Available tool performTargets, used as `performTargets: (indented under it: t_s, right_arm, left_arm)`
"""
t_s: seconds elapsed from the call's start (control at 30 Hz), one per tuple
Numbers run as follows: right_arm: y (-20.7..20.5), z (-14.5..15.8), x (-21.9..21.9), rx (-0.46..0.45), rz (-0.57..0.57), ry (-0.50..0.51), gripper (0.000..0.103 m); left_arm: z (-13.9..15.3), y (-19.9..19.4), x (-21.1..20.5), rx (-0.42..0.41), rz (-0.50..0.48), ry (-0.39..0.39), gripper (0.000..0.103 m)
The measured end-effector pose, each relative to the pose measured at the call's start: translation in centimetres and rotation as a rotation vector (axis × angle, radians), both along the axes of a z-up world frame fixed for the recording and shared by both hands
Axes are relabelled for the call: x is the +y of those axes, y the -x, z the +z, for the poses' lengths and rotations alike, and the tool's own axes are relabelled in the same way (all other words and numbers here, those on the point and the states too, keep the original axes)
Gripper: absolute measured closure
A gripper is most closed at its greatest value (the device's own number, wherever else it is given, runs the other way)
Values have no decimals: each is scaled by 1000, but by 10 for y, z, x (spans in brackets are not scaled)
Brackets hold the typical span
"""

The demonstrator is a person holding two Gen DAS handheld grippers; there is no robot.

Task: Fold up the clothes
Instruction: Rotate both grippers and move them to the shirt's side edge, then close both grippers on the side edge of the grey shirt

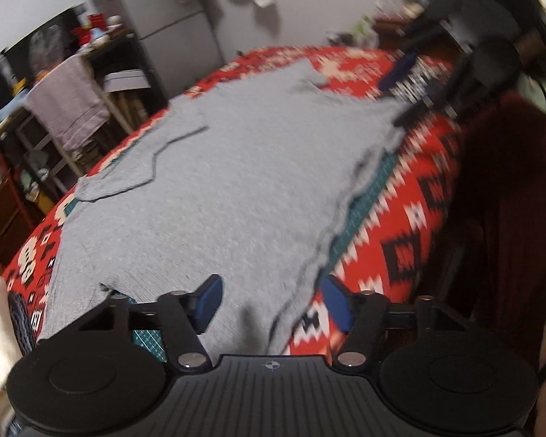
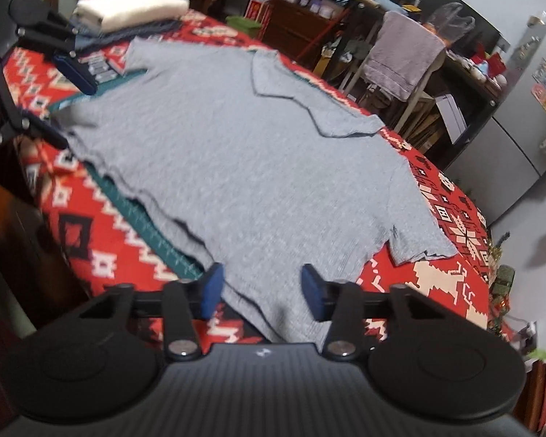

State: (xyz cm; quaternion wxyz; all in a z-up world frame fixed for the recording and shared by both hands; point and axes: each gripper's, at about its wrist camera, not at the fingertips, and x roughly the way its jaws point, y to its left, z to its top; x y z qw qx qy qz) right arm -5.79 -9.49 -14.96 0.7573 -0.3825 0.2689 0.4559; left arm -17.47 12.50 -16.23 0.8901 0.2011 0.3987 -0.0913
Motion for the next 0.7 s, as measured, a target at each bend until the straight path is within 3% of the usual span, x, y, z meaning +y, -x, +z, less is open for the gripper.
performTargets:
  t_s: [0.13, 0.27, 0.53, 0.7]
  right_arm:
    - [2, -9, 3, -54, 36, 64, 73]
    - [2, -13, 5, -75, 56, 87, 73]
    - [-3, -13, 7, -68, 34, 82, 73]
    - [-2, -13, 6, -70, 29, 80, 73]
  left_arm:
    - [-7, 5, 0, 23, -23, -58, 54]
    - [-13, 7, -1, 22, -54, -162, 62]
    - [-27, 15, -23, -4, -188, -321, 62]
    - [-32, 12, -26, -33, -188, -393, 59]
